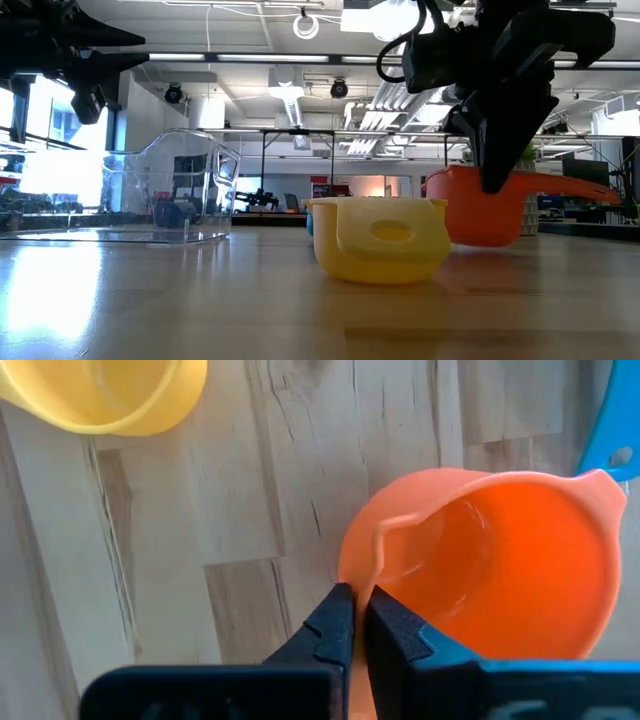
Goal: Nest measuring cups in basket
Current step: Move the orange measuring cup to the center
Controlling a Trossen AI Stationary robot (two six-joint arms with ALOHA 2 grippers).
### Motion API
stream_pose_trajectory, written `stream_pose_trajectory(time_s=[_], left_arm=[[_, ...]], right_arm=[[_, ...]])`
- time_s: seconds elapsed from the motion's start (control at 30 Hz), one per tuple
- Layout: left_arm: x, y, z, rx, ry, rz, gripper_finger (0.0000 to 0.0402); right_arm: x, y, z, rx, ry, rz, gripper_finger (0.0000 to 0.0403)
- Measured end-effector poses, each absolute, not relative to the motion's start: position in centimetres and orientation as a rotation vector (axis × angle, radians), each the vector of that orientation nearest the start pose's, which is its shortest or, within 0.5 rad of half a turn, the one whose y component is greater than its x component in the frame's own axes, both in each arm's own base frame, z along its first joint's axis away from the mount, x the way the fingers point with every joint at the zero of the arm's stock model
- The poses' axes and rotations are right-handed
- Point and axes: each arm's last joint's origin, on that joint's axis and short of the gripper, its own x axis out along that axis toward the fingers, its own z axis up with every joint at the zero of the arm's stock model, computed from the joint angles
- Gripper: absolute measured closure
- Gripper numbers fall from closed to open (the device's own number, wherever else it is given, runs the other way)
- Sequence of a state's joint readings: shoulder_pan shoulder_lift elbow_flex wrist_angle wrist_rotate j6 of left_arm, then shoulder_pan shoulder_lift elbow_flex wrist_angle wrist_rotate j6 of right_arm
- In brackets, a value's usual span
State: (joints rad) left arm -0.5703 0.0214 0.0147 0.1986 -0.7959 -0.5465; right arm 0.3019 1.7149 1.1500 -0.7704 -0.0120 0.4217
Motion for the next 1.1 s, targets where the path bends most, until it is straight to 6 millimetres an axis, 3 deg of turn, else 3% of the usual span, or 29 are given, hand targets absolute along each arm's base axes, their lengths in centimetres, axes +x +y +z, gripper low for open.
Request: stream_pose_trajectory(time_s=[0.27,0.5,0.8,0.97,1.1], left_arm=[[8.5,-3.0,18.4,-0.665,-0.208,0.179,0.0326],[8.5,-3.0,18.4,-0.665,-0.208,0.179,0.0325],[8.5,-3.0,18.4,-0.664,-0.208,0.179,0.0276],[8.5,-3.0,18.4,-0.67,-0.21,0.179,0.024],[8.5,-3.0,18.7,-0.732,-0.239,0.168,0.0235]], right_arm=[[30.5,9.5,19.0,0.185,1.347,-0.034,0.0341],[30.6,9.6,19.1,0.21,1.34,-0.05,0.0332],[31.7,9.8,21.2,0.26,1.28,-0.085,0.0331],[32.0,9.7,22.6,0.266,1.245,-0.169,0.0331],[32.6,9.3,23.8,0.314,1.197,-0.252,0.0331]])
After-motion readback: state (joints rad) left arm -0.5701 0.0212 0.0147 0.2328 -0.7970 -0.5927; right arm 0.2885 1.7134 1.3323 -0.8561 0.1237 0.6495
